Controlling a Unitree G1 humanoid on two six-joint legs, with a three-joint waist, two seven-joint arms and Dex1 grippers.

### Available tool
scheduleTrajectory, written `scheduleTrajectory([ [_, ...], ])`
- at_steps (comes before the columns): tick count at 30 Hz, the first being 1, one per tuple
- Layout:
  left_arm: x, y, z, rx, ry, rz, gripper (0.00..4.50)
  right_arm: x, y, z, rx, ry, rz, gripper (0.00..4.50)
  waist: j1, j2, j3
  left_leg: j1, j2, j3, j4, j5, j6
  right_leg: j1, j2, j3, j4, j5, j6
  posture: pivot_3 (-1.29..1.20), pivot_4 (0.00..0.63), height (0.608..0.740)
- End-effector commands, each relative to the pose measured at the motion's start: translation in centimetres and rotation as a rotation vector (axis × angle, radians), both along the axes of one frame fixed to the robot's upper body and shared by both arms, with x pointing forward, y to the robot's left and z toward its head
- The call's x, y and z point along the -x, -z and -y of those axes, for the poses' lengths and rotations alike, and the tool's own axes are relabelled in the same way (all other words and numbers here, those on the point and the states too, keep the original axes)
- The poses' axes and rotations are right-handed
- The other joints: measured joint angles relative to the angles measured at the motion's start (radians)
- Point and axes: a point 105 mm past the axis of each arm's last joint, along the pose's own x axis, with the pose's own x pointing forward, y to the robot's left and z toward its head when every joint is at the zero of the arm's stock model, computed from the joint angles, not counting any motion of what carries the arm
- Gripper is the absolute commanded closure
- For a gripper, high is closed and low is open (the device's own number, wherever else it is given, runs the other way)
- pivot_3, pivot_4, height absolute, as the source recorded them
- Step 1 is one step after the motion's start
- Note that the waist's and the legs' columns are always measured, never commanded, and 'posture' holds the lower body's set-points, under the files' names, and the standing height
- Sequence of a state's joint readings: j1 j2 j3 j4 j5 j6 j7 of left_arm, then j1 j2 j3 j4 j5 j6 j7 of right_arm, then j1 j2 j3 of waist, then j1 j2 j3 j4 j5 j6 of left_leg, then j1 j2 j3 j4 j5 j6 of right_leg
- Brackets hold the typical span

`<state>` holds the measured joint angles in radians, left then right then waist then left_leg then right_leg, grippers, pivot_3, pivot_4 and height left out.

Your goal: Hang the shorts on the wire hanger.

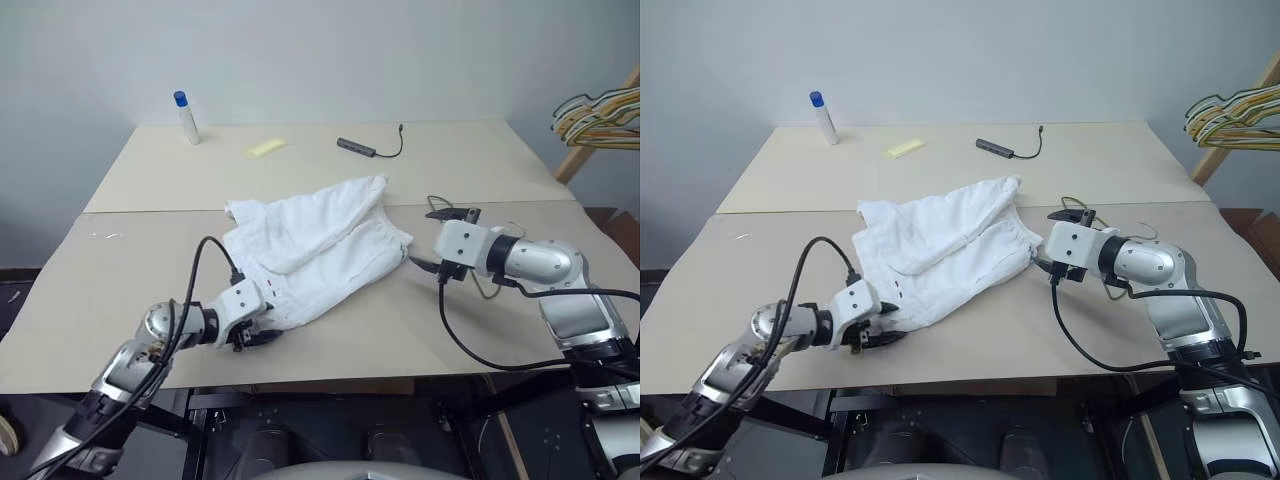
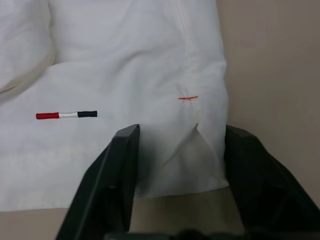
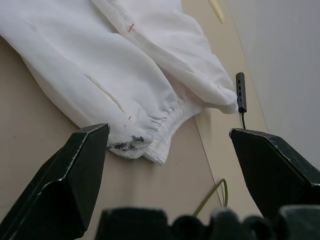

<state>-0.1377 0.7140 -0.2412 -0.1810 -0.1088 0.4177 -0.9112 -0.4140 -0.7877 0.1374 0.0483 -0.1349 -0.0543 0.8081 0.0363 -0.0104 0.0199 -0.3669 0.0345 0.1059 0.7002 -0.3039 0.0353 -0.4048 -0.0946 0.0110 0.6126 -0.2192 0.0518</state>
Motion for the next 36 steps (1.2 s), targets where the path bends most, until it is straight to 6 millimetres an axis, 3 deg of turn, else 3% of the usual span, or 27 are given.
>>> scheduleTrajectory([
  [1,-0.6,0.3,-1.5,-0.070,-0.042,0.003,3.22,-0.4,-1.7,-0.1,-0.003,0.002,0.060,0.00,-0.001,0.000,0.000,0.000,0.000,0.000,0.000,0.000,0.000,0.000,0.000,0.000,0.000,0.000,0.000,0.07,0.000,0.740],
  [5,-0.9,-0.4,-1.8,-0.071,-0.034,0.027,4.49,-0.7,-0.5,-0.1,0.076,-0.004,0.079,0.00,-0.003,0.000,0.000,0.000,0.000,0.000,0.000,0.000,0.000,0.000,0.000,0.000,0.000,0.000,0.000,0.07,0.000,0.740],
  [13,-1.4,-3.3,-3.7,-0.154,-0.001,0.155,4.49,-2.7,2.8,-1.1,0.351,-0.131,0.146,0.00,-0.033,0.000,0.000,-0.001,0.000,0.000,-0.001,0.000,0.000,-0.001,0.000,0.000,0.000,0.000,0.000,0.07,0.000,0.740],
  [20,-2.0,-5.8,-5.3,-0.180,-0.038,0.222,4.49,-4.3,5.0,-3.3,0.416,-0.232,0.184,0.00,-0.044,0.000,0.000,-0.001,0.000,0.000,-0.001,0.001,-0.002,-0.001,0.000,0.000,0.000,0.000,-0.001,0.11,0.000,0.740],
  [26,-1.0,-6.6,-5.5,-0.192,0.009,0.214,4.49,-5.8,6.0,-5.2,0.453,-0.264,0.247,0.00,-0.048,-0.001,0.001,-0.001,0.000,0.001,-0.001,0.005,-0.009,-0.002,0.000,0.000,0.001,0.000,-0.001,0.14,0.000,0.740],
  [29,-1.0,-6.8,-5.8,-0.201,-0.002,0.221,4.50,-6.1,6.2,-5.7,0.436,-0.274,0.237,0.57,-0.047,-0.001,0.001,0.000,0.000,0.001,-0.002,0.006,-0.010,-0.002,0.000,0.000,0.001,0.000,-0.001,0.15,0.000,0.740],
  [36,-1.2,-6.7,-6.6,-0.216,-0.036,0.229,4.50,-5.9,7.1,-5.5,0.447,-0.291,0.206,3.00,-0.038,-0.001,0.001,0.000,0.000,0.001,-0.003,0.006,-0.011,-0.002,0.000,0.000,0.001,0.000,-0.001,0.16,0.000,0.740],
])
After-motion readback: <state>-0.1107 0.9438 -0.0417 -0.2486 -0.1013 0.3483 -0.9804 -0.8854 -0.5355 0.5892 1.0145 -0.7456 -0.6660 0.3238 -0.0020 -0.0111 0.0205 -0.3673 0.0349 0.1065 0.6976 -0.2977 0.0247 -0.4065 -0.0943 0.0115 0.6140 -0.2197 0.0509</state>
